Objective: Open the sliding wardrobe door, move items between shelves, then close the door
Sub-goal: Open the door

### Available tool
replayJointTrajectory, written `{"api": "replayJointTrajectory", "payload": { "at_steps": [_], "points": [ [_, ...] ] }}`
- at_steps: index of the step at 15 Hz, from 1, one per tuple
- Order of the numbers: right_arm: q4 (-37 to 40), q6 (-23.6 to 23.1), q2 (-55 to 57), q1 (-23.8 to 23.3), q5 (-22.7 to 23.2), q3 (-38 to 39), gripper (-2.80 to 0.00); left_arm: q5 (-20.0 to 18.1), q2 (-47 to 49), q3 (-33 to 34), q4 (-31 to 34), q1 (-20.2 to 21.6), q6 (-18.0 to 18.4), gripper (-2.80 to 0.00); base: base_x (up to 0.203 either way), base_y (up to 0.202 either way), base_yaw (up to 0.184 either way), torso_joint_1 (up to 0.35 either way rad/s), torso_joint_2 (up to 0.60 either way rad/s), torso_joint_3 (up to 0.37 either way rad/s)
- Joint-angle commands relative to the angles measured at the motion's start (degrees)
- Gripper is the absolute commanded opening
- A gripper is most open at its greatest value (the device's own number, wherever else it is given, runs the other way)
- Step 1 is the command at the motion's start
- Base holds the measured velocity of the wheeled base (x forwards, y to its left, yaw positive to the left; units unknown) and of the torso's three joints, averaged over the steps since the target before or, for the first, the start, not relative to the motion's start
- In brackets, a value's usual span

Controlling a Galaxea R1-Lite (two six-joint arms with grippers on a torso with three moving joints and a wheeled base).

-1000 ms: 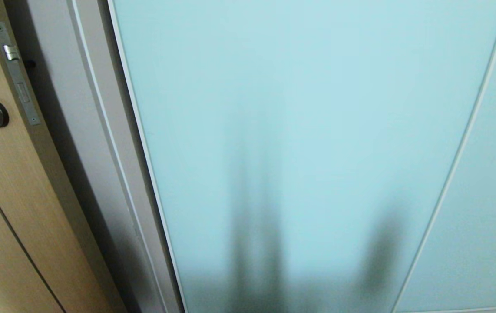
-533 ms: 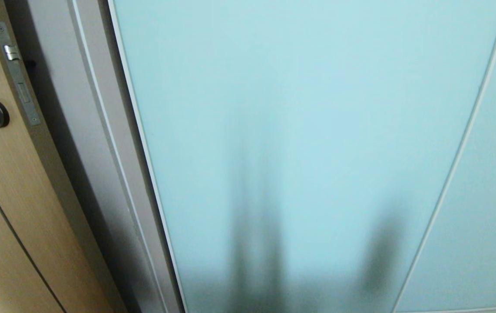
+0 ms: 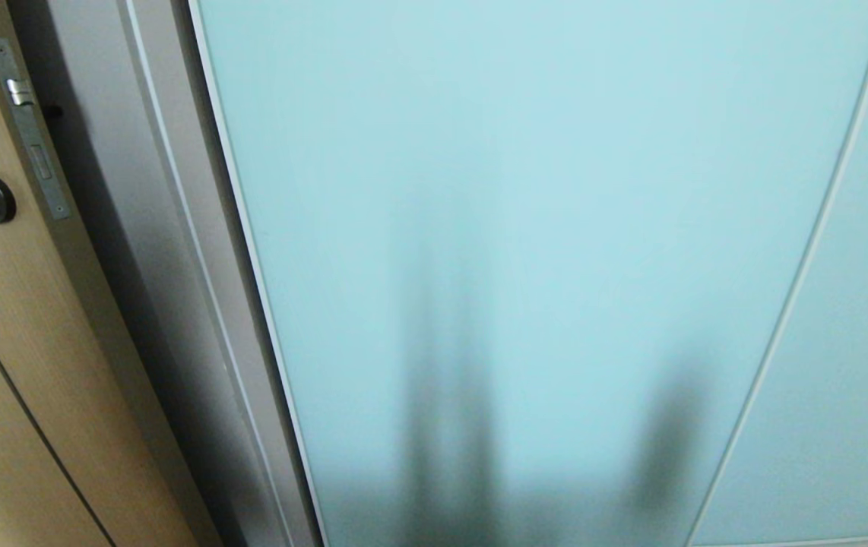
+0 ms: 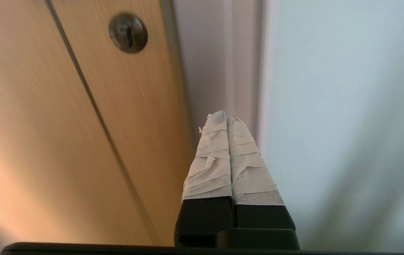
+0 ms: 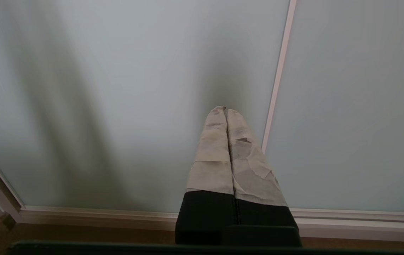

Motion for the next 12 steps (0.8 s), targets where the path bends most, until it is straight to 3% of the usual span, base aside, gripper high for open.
{"api": "replayJointTrajectory", "payload": {
  "at_steps": [1, 6, 12],
  "points": [
    [0.00, 0.02, 0.11, 0.01, -0.02, 0.00, -2.80, 1.49, 15.94, -5.61, 1.55, 0.03, 0.54, -2.80, 0.000, 0.000, 0.000, 0.000, 0.00, 0.000],
    [0.00, 0.02, 0.11, 0.01, -0.02, 0.00, -2.80, 3.90, 28.33, -12.22, 6.94, 0.00, 2.89, -2.80, 0.000, 0.000, 0.000, 0.000, 0.00, 0.000],
    [0.00, 0.02, 0.11, 0.01, -0.02, 0.00, -2.80, 2.74, 34.85, -17.23, 5.91, -0.09, 2.47, -2.80, 0.000, 0.000, 0.000, 0.000, 0.00, 0.000]
  ]
}}
